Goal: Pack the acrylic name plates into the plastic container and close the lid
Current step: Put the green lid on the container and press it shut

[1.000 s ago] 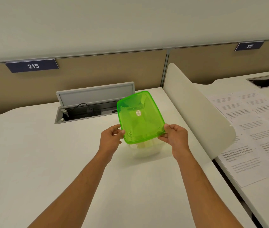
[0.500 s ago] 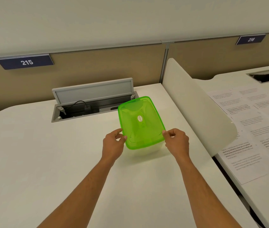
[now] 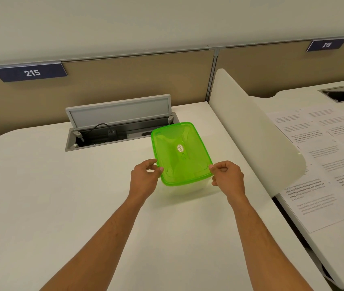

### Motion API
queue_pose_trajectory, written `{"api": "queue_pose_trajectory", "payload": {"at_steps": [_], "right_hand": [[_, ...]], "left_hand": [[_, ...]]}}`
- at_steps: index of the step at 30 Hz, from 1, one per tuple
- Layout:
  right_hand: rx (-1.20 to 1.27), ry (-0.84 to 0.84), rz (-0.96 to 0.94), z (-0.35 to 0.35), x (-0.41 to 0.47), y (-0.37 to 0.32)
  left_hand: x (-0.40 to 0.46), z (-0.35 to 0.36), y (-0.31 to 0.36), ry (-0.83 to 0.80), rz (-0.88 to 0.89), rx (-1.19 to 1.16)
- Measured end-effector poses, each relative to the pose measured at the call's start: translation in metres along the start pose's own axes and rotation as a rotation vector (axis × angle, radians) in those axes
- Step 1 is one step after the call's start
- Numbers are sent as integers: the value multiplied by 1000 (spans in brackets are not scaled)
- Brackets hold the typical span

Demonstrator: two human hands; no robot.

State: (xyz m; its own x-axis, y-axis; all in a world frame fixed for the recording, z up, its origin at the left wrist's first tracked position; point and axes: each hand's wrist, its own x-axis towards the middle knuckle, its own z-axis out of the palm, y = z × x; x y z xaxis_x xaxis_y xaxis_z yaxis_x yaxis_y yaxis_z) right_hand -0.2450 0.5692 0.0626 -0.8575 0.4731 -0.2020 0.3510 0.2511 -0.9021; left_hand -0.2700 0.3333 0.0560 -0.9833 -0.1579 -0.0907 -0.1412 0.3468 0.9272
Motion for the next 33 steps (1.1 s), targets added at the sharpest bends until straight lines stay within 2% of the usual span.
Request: {"api": "queue_pose_trajectory", "payload": {"at_steps": [9,14,18,28,33], "right_hand": [[89,-53,-9,-1,7,7],[159,-92,40,-2,11,9],[218,-132,119,-3,15,7],[318,-114,157,3,10,11],[320,-167,165,0,11,10]], "left_hand": [[6,3,0,11,5,18],[6,4,-7,-16,-69,-146],[9,2,-10,-121,-180,-255],[13,2,-12,-153,-221,-258],[16,4,-12,-152,-298,-275]]}}
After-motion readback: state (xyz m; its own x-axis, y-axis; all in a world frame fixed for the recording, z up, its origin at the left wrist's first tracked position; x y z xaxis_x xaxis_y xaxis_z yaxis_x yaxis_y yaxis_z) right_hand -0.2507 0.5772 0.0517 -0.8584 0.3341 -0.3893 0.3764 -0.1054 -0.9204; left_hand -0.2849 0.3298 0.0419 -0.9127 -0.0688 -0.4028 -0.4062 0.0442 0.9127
